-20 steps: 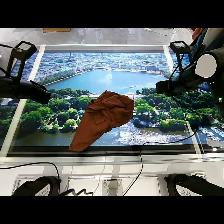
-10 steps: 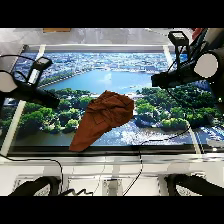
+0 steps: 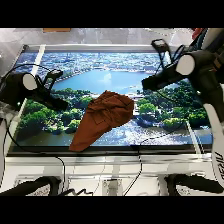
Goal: Fold the clothes and pants, and hang the long-sleeved shirts on hangers.
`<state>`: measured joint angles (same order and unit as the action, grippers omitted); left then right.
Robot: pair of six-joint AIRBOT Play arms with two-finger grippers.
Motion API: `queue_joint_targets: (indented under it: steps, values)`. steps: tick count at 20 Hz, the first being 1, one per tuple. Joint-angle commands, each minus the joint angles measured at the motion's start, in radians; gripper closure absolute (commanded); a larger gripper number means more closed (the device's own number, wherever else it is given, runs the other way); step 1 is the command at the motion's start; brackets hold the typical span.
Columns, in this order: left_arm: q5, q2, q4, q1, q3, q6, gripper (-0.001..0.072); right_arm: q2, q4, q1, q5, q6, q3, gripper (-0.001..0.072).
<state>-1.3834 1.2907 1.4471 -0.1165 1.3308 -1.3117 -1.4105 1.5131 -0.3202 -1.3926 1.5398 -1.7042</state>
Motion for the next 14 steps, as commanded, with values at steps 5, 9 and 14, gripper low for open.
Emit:
queue_joint_targets:
  steps: [5, 9, 14]
  values:
    - [0.185, -0.066, -0.012, 0.0, -0.039, -0.053, 0.069, -0.213, -0.348, -0.003, 0.133, -0.174, -0.001, 0.0364]
    - [0.241, -0.181, -0.011, 0.0, -0.136, -0.053, 0.069, -0.309, -0.361, -0.067, 0.193, -0.288, -0.001, 0.0363]
    - [0.244, -0.257, -0.004, 0.0, -0.197, -0.054, 0.0687, -0.422, -0.237, -0.192, 0.375, -0.319, -0.003, 0.0215]
